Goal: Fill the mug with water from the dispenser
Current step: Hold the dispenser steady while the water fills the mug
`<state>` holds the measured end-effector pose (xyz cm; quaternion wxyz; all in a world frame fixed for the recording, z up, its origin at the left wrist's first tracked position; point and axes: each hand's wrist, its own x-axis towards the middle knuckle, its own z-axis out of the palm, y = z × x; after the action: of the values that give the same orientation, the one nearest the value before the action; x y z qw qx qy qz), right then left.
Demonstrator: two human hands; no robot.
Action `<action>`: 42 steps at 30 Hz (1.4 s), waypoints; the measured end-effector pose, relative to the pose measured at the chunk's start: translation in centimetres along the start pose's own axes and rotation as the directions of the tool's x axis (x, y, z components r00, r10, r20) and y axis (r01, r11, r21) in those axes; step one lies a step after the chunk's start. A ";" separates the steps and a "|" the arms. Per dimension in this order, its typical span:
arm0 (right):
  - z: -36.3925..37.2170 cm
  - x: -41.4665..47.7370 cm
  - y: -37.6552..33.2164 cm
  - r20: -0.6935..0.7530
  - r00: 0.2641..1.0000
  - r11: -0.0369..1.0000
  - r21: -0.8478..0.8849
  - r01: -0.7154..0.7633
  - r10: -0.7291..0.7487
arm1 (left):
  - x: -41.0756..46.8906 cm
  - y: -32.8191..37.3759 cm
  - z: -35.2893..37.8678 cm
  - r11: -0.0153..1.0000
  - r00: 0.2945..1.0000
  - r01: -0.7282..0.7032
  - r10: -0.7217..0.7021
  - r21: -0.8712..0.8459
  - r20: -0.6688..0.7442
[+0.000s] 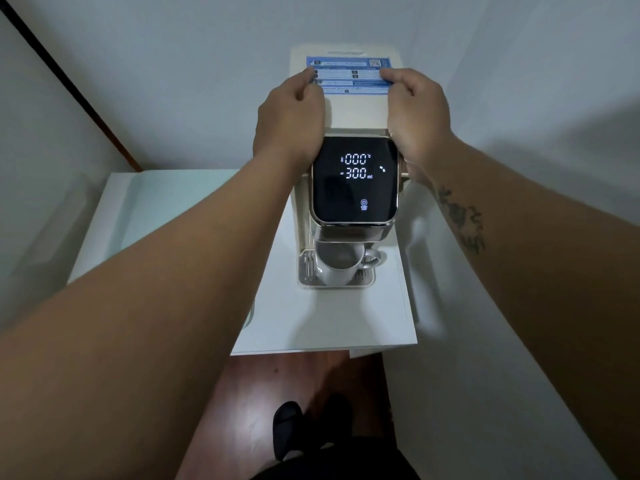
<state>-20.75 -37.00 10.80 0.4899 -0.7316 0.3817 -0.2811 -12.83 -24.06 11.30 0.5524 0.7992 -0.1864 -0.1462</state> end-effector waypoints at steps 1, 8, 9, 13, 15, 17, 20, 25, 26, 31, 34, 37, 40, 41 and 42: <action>0.0 0.0 0.1 0.000 1.000 1.000 0.001 0.000 0.000 | 0.0 0.0 0.0 1.000 1.000 -0.004 0.004 -0.003 0.002; -0.1 0.1 0.0 0.001 1.000 1.000 -0.013 0.003 -0.003 | 0.6 -0.6 0.1 1.000 1.000 -0.027 0.027 -0.004 -0.002; -0.1 0.1 0.0 0.006 1.000 1.000 -0.013 0.008 -0.008 | 0.7 -0.7 0.2 0.999 0.999 -0.033 0.033 -0.002 0.001; -0.1 0.1 0.0 0.009 1.000 1.000 -0.009 0.024 -0.024 | 0.8 -0.8 0.1 0.999 0.999 -0.041 0.041 -0.015 0.012; 0.0 0.2 0.2 0.004 1.000 1.000 0.005 0.021 -0.021 | 0.7 -0.7 0.1 0.999 0.999 -0.034 0.034 -0.009 0.009; 0.0 0.4 0.3 -0.013 1.000 1.000 0.019 0.014 -0.014 | 0.5 -0.6 0.1 0.999 0.999 -0.033 0.033 0.000 0.006; 0.2 0.3 0.3 -0.011 1.000 1.000 0.021 0.006 -0.006 | 0.4 -0.4 0.1 1.000 1.000 -0.029 0.029 -0.008 0.000; 0.3 0.0 0.0 0.002 1.000 1.000 0.018 -0.013 0.013 | 0.3 -0.4 0.1 1.000 1.000 -0.018 0.018 -0.008 -0.005; 0.3 -0.1 -0.1 0.003 1.000 1.000 0.013 -0.015 0.015 | 0.3 -0.4 0.0 1.000 1.000 -0.018 0.018 -0.006 -0.007; 0.2 0.0 -0.1 0.013 0.999 0.999 0.024 -0.030 0.030 | 0.2 -0.3 0.0 1.000 1.000 -0.019 0.019 0.015 -0.017; 0.3 -0.2 -0.2 0.015 1.000 1.000 0.026 -0.016 0.016 | 0.2 -0.3 0.0 1.000 1.000 -0.009 0.009 0.011 -0.017; 0.3 -0.2 -0.2 0.013 1.000 1.000 0.017 -0.008 0.007 | 0.1 -0.3 0.0 1.000 0.999 -0.001 0.001 0.002 -0.034; 0.3 -0.2 -0.1 0.021 1.000 1.000 0.017 -0.002 0.002 | 0.0 -0.2 0.1 1.000 0.999 0.001 -0.001 0.000 -0.037; 0.2 -0.2 -0.1 0.023 1.000 1.000 0.017 0.000 -0.001 | 0.0 -0.2 0.1 1.000 0.999 0.001 -0.001 0.001 -0.034; 0.2 -0.2 -0.2 0.023 1.000 1.000 0.015 0.002 -0.002 | 0.0 -0.2 0.1 1.000 0.999 0.003 -0.003 0.001 -0.034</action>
<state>-20.65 -36.69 10.88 0.4993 -0.7316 0.3733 -0.2758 -12.86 -24.08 11.11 0.5549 0.8021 -0.1760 -0.1332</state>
